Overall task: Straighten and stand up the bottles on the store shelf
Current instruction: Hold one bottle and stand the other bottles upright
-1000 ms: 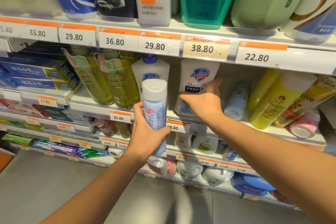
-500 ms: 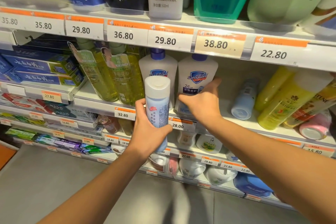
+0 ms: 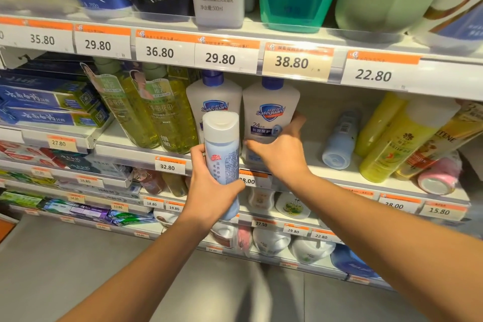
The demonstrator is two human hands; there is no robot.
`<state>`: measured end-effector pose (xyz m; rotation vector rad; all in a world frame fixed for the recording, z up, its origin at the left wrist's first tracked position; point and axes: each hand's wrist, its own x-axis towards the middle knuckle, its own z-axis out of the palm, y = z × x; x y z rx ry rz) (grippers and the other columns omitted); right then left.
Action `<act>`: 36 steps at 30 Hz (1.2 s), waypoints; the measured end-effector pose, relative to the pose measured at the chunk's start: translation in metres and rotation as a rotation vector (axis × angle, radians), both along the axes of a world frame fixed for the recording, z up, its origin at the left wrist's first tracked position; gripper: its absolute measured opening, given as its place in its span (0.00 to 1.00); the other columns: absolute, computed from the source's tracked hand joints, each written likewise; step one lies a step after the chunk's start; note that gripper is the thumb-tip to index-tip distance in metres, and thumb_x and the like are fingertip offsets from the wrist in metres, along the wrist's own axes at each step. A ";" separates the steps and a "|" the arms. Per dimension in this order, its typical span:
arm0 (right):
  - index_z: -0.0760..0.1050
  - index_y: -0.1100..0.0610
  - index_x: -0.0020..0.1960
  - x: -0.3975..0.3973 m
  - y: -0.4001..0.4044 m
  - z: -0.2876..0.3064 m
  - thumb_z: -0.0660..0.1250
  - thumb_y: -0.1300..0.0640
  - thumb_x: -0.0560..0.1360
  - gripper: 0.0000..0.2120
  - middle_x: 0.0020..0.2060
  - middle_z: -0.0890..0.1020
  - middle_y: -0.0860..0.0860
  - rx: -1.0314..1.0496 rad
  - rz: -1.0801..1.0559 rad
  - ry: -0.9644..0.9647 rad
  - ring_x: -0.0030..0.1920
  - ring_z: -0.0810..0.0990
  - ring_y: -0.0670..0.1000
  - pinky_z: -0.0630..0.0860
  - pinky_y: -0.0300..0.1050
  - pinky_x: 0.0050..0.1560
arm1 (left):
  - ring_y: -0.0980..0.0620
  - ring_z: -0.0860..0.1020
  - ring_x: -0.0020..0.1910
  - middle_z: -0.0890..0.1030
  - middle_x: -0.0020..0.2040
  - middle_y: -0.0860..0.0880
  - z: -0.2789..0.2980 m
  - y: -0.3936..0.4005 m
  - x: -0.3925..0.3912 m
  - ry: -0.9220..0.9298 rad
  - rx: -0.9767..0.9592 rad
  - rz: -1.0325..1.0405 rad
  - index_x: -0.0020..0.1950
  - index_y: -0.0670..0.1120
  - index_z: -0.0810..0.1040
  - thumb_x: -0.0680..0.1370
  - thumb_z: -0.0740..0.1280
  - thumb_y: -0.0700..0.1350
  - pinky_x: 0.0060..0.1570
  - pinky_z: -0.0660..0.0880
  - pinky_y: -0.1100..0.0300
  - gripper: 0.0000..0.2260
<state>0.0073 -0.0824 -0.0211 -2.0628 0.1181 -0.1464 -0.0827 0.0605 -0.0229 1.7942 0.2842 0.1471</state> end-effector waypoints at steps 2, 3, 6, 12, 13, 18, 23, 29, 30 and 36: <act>0.66 0.57 0.47 -0.004 -0.005 0.001 0.84 0.52 0.68 0.26 0.54 0.85 0.57 -0.057 0.037 0.042 0.57 0.86 0.61 0.82 0.56 0.59 | 0.57 0.80 0.47 0.77 0.52 0.50 0.001 -0.004 0.000 0.001 -0.013 -0.012 0.64 0.52 0.63 0.68 0.75 0.30 0.44 0.78 0.61 0.34; 0.66 0.57 0.47 -0.006 -0.008 -0.001 0.84 0.52 0.68 0.26 0.55 0.86 0.58 -0.064 0.040 0.050 0.56 0.86 0.60 0.82 0.55 0.58 | 0.58 0.79 0.47 0.77 0.52 0.51 0.003 -0.006 0.000 -0.002 -0.018 -0.015 0.64 0.52 0.62 0.68 0.76 0.30 0.43 0.77 0.62 0.34; 0.63 0.57 0.68 -0.010 -0.019 -0.004 0.85 0.52 0.64 0.42 0.60 0.80 0.54 -0.052 0.069 0.032 0.57 0.83 0.53 0.82 0.48 0.58 | 0.61 0.80 0.44 0.77 0.52 0.52 0.004 -0.016 0.001 -0.021 -0.012 -0.014 0.65 0.50 0.63 0.68 0.76 0.30 0.40 0.78 0.67 0.34; 0.59 0.57 0.80 -0.013 -0.058 0.005 0.75 0.57 0.70 0.43 0.73 0.66 0.54 -0.269 0.122 -0.002 0.71 0.70 0.53 0.65 0.29 0.63 | 0.59 0.81 0.46 0.78 0.51 0.52 0.001 -0.037 0.006 -0.025 -0.006 -0.066 0.64 0.51 0.63 0.68 0.77 0.32 0.45 0.80 0.61 0.34; 0.59 0.58 0.80 -0.013 -0.066 0.006 0.73 0.60 0.72 0.41 0.73 0.65 0.56 -0.291 0.109 0.001 0.70 0.70 0.54 0.63 0.24 0.58 | 0.57 0.81 0.48 0.78 0.52 0.52 0.001 -0.040 0.007 -0.024 -0.004 -0.075 0.65 0.51 0.63 0.68 0.77 0.32 0.45 0.80 0.62 0.34; 0.68 0.58 0.74 -0.001 -0.100 0.013 0.73 0.59 0.74 0.31 0.70 0.68 0.60 -0.329 -0.011 -0.022 0.69 0.71 0.59 0.68 0.46 0.68 | 0.59 0.81 0.46 0.78 0.52 0.53 -0.004 -0.057 0.011 -0.027 0.001 -0.078 0.65 0.52 0.63 0.69 0.76 0.32 0.38 0.78 0.69 0.34; 0.65 0.65 0.78 0.036 -0.124 0.013 0.69 0.44 0.79 0.36 0.77 0.66 0.65 -0.568 -0.057 0.182 0.76 0.68 0.64 0.67 0.50 0.74 | 0.64 0.81 0.41 0.79 0.50 0.48 -0.014 -0.064 0.014 -0.002 -0.005 -0.112 0.65 0.49 0.63 0.69 0.75 0.29 0.36 0.77 0.72 0.33; 0.75 0.62 0.70 0.061 -0.121 0.024 0.66 0.44 0.76 0.29 0.65 0.80 0.61 -0.777 0.045 0.290 0.65 0.79 0.63 0.79 0.52 0.65 | 0.66 0.81 0.40 0.79 0.51 0.48 -0.028 -0.066 0.018 0.037 -0.028 -0.104 0.66 0.50 0.63 0.69 0.75 0.28 0.35 0.78 0.73 0.34; 0.77 0.60 0.67 0.063 -0.120 0.025 0.66 0.45 0.75 0.26 0.64 0.81 0.59 -0.829 0.071 0.301 0.65 0.80 0.63 0.80 0.53 0.64 | 0.65 0.81 0.41 0.79 0.51 0.48 -0.030 -0.066 0.018 0.043 -0.029 -0.104 0.67 0.51 0.63 0.70 0.75 0.28 0.34 0.78 0.72 0.34; 0.74 0.60 0.69 0.073 -0.116 0.023 0.69 0.51 0.76 0.24 0.64 0.79 0.58 -1.116 0.095 0.323 0.68 0.77 0.65 0.78 0.56 0.65 | 0.66 0.81 0.40 0.78 0.51 0.46 -0.034 -0.067 0.019 0.049 -0.030 -0.127 0.66 0.49 0.63 0.69 0.74 0.27 0.35 0.77 0.73 0.34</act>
